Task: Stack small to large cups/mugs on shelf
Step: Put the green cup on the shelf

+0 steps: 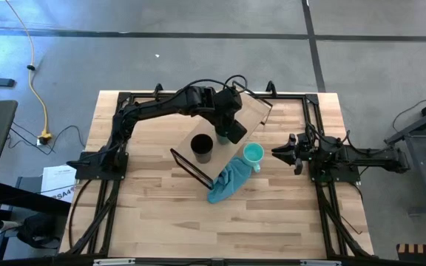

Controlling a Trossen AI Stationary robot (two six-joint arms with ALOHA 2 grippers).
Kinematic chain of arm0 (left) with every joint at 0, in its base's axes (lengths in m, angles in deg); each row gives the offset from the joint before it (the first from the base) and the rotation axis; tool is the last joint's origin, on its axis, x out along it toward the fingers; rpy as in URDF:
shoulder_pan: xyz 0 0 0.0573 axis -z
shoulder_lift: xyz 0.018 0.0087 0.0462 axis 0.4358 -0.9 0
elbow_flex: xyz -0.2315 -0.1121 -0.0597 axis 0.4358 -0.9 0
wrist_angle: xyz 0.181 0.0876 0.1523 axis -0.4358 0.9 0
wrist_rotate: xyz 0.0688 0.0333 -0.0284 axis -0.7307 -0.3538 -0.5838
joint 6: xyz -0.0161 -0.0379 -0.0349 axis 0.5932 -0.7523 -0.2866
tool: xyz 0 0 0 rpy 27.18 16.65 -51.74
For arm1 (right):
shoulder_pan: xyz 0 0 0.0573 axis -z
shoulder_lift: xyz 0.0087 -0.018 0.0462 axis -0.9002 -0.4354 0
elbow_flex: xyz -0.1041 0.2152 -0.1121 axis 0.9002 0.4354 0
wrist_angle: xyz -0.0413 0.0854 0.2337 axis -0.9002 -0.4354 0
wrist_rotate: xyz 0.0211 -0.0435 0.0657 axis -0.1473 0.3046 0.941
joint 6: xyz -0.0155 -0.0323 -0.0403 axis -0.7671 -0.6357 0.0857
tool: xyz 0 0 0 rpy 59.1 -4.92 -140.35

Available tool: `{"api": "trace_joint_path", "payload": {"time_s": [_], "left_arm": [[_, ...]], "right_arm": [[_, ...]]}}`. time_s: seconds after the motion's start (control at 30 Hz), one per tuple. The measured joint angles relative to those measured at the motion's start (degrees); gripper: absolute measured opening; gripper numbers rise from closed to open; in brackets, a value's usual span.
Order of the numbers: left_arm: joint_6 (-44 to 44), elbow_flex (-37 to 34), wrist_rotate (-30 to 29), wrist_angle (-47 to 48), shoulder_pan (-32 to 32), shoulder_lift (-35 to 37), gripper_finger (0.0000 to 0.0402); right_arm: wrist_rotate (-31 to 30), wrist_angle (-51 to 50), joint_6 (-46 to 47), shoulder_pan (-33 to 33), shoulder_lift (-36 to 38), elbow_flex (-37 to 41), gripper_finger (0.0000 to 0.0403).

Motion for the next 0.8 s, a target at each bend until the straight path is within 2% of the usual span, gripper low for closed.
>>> {"api": "trace_joint_path", "payload": {"time_s": [0.8], "left_arm": [[1.5,0.0,-0.7,-1.3,-1.2,0.0,0.0129]], "right_arm": [[0.0,0.0,1.3,0.0,0.0,0.0,0.0089]]}}
